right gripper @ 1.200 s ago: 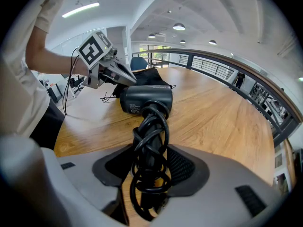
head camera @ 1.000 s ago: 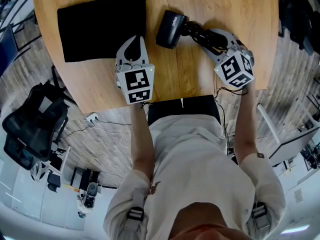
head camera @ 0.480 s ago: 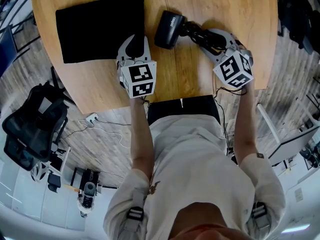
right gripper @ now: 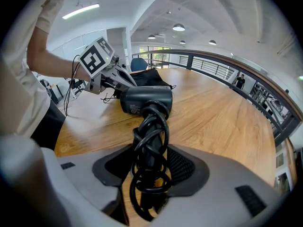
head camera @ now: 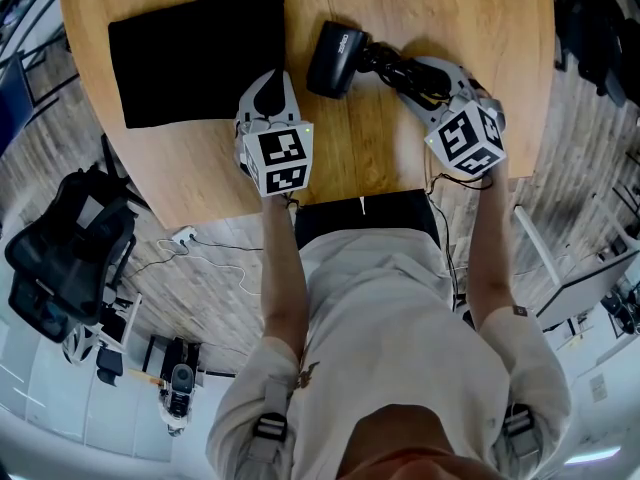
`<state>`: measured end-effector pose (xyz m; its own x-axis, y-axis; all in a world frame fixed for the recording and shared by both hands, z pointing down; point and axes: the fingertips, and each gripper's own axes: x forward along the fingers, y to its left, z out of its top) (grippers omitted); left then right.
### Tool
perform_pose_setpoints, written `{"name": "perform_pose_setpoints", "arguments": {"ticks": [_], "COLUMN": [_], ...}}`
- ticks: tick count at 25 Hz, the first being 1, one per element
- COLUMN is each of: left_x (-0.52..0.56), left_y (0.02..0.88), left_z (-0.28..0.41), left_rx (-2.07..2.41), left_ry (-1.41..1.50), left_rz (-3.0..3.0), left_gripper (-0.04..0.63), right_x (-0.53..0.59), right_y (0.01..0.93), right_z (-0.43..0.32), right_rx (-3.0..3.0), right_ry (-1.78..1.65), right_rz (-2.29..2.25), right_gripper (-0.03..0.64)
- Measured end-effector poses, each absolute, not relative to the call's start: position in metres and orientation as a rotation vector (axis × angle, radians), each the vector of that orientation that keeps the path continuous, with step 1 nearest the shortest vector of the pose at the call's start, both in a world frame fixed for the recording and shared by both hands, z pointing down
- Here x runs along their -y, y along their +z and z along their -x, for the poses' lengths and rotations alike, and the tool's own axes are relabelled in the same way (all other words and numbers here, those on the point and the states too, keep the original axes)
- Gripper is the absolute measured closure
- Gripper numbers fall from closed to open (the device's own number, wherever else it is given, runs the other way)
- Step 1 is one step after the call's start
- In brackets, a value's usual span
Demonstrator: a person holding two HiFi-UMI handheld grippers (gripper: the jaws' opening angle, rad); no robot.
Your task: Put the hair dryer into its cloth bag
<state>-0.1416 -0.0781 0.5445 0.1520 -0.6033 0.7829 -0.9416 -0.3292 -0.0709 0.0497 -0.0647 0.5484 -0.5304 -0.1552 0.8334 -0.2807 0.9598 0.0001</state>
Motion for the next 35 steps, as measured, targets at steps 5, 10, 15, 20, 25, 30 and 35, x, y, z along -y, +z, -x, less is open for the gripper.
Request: {"name": "perform_pose_setpoints", "arguments": {"ticks": [5, 10, 15, 20, 25, 30, 35], "left_x": [0.077, 0.080, 0.081, 0.081, 0.083, 0.085, 0.085], "left_y": [0.531, 0.509, 0.493, 0.487, 0.480, 0.473, 0.468], "left_z": [0.141, 0.145, 0.150, 0.151, 0.151, 0.150, 0.151], "left_rx": [1.462, 1.484, 1.501, 1.502, 1.508, 1.519, 1.527], "left_ry": [0.939, 0.848, 0.800, 0.770, 0.743, 0.731, 0.718], "left_rz": [-2.007, -2.013, -2.021, -2.023, -2.027, -2.033, -2.039], "left_gripper": [0.577, 0.578, 0.578, 0.578, 0.578, 0.578, 0.578], "right_x": [0.064, 0.064, 0.065, 0.064, 0.062, 0.061, 0.061], "right_y": [0.550, 0.549, 0.548, 0.548, 0.544, 0.541, 0.535], "right_z": [-0.050, -0.051, -0.050, -0.049, -0.047, -0.046, -0.038], "right_rx": [2.138, 2.137, 2.140, 2.163, 2.205, 2.221, 2.246], "right_ry": [0.165, 0.166, 0.158, 0.160, 0.223, 0.240, 0.250], "right_rz": [-0.308, -0.308, -0.313, -0.314, -0.322, -0.310, -0.301], "right_gripper": [0.390, 0.390, 0.390, 0.393, 0.394, 0.394, 0.394]}}
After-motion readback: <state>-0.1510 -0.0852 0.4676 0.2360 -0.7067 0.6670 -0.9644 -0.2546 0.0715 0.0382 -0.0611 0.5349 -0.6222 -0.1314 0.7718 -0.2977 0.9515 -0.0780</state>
